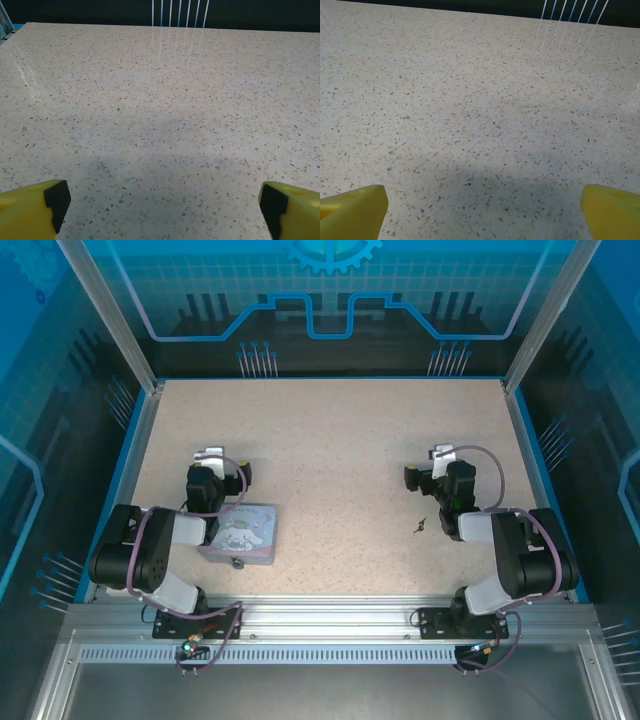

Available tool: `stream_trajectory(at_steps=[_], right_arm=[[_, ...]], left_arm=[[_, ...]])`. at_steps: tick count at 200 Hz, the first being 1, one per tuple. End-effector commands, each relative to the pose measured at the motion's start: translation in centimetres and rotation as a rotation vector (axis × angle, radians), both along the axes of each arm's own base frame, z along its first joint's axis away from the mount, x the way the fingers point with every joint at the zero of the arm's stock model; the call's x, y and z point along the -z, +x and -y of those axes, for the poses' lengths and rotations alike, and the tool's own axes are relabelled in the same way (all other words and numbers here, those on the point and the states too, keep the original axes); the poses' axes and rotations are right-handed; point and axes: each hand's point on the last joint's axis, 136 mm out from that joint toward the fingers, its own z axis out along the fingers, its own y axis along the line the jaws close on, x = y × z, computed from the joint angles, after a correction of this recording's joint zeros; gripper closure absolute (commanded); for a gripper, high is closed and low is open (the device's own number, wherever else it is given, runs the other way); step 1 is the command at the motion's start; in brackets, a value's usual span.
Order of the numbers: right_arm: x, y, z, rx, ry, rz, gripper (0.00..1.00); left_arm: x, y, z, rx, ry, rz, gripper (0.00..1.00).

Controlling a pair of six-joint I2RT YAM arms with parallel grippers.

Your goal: Unlock a padlock with a key

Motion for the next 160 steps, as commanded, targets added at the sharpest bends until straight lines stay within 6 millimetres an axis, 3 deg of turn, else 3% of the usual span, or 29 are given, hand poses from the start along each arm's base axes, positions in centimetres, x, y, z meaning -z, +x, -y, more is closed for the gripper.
stream_trajectory(at_steps=[1,160], right_arm=[[-0.91,0.63,0.19,-0.008,-0.008,0.026,0.00],[-0.93,0.61,0.30,-0.013,0.010,0.025,0.00]], left_arm=[[-0.55,0.59,0.05,0.004,0.002,0.012,0.01],[-0.41,0.73,-0.44,0.010,-0.042,-0.002,0.01]])
